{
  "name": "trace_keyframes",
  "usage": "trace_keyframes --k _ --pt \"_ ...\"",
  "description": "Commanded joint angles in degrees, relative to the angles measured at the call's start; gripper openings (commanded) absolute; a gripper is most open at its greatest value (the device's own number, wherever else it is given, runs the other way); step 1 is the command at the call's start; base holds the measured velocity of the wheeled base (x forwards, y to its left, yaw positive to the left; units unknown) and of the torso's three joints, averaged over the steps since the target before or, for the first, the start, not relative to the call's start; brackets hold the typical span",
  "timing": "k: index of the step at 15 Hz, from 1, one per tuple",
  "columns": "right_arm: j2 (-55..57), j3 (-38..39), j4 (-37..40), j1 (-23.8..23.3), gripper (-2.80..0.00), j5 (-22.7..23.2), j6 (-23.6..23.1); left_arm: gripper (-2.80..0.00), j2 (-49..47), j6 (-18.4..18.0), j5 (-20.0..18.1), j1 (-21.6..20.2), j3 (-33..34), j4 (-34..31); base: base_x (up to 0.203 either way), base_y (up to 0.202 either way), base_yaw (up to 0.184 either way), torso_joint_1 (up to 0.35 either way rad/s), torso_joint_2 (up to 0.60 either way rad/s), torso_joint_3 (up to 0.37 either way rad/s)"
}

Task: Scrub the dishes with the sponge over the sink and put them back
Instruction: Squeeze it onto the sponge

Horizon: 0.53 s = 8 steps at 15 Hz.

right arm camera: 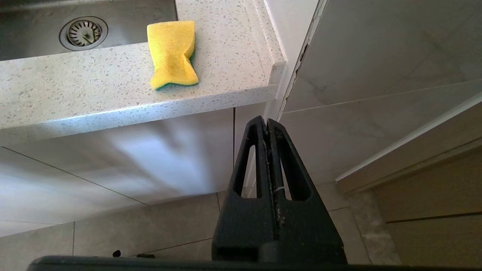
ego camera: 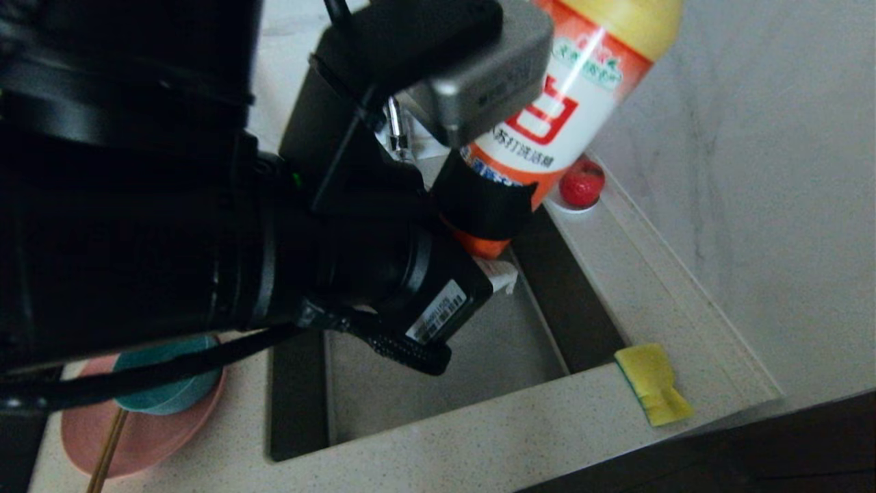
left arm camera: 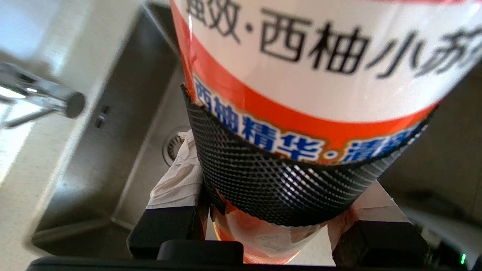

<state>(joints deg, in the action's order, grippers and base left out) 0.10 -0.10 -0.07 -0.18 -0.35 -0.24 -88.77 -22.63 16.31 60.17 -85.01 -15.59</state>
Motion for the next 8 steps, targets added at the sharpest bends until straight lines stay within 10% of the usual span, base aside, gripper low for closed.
trace_keyframes --k 1,8 --pt "0.07 0.01 -0.01 0.01 -2.80 0.00 -0.02 -2.80 -1.91 -0.40 0.05 0.13 1.24 0.10 0.000 0.000 0.000 0.000 0.00 0.000" --pt "0.08 0.01 -0.01 0.01 -2.80 0.00 -0.02 -2.80 -7.00 -0.92 0.12 2.92 1.31 0.82 0.000 0.000 0.000 0.000 0.00 0.000"
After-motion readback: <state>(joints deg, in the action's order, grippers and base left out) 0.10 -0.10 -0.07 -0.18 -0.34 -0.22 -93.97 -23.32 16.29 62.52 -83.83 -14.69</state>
